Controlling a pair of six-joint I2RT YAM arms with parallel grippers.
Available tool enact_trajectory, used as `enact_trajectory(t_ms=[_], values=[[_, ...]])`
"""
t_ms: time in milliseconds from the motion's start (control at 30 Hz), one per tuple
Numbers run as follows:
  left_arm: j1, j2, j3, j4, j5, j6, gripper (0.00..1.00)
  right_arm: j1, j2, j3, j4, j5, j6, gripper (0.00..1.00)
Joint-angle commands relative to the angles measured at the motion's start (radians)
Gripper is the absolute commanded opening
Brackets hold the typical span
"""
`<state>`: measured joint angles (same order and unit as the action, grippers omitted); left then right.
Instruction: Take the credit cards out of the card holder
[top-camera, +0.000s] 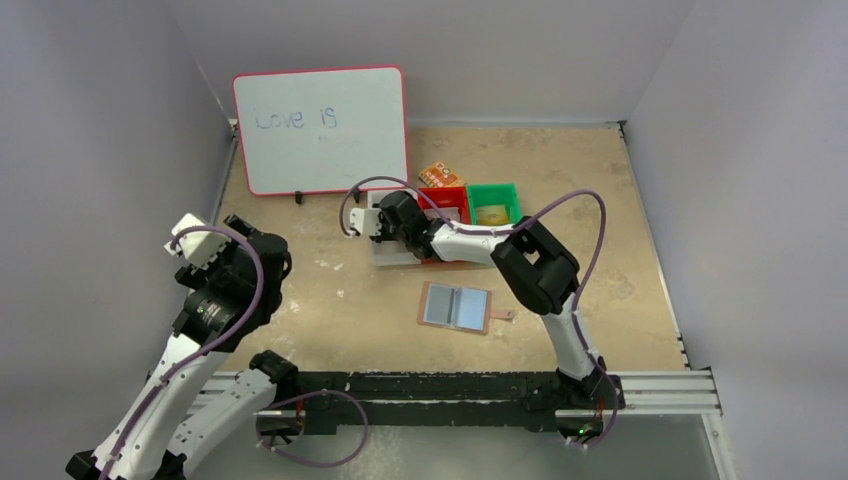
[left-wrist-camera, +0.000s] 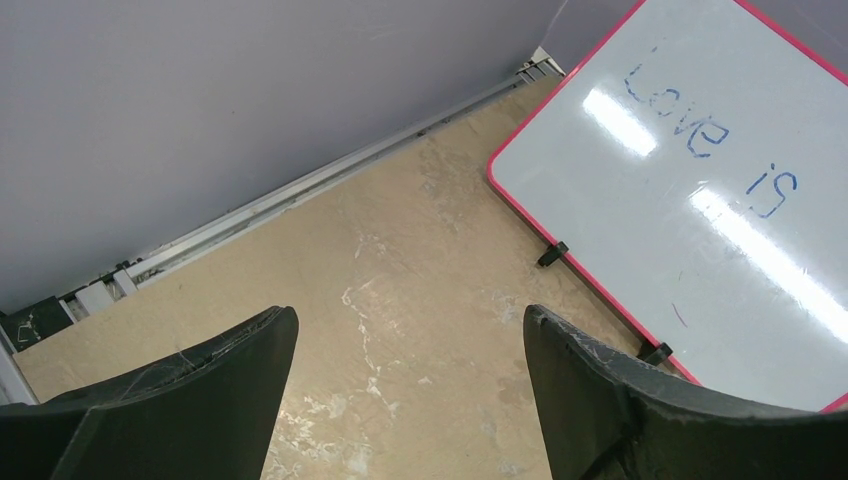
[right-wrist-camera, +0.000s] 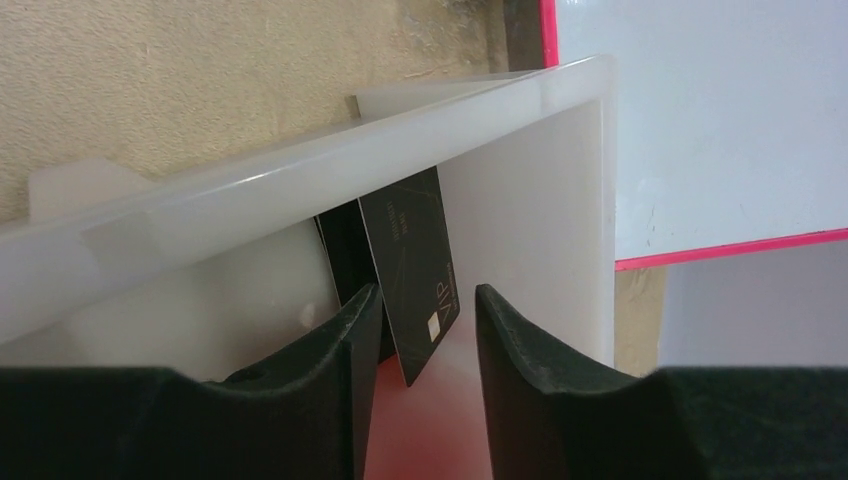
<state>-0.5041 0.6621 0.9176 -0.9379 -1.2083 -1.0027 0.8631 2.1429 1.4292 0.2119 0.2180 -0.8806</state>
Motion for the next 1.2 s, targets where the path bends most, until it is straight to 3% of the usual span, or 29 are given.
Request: enact_trajectory(t_ms=[0, 267, 467, 667, 800, 1000, 1167], values=[[0.009, -0.002, -0.005, 0.028, -0.009, 0.014, 0.83, -0.002, -0.053, 0.031, 0.000, -0.024, -0.007, 0.49], [0.009, 0.004, -0.006, 0.032, -0.001, 0.022, 0.83, 0.000, -0.074, 0.046, -0.001, -0.051, 0.068, 0.54], [0.009, 0.005, -0.006, 0.033, 0.003, 0.027, 0.83, -0.012, -0.132, 0.072, 0.020, -0.057, 0.294, 0.50], [0.009, 0.009, -0.007, 0.041, 0.018, 0.038, 0.83, -0.022, -0.350, -0.125, 0.237, -0.074, 0.540, 0.48], [0.009, 0.016, -0.005, 0.045, 0.027, 0.047, 0.83, -0.022, -0.486, -0.206, 0.246, 0.061, 0.722, 0.59], [0.010, 0.024, -0.007, 0.051, 0.038, 0.056, 0.83, -0.022, -0.645, -0.286, 0.041, 0.186, 1.027, 0.63], [0.010, 0.033, -0.009, 0.058, 0.045, 0.064, 0.83, -0.022, -0.816, -0.509, 0.044, 0.173, 1.263, 0.85]])
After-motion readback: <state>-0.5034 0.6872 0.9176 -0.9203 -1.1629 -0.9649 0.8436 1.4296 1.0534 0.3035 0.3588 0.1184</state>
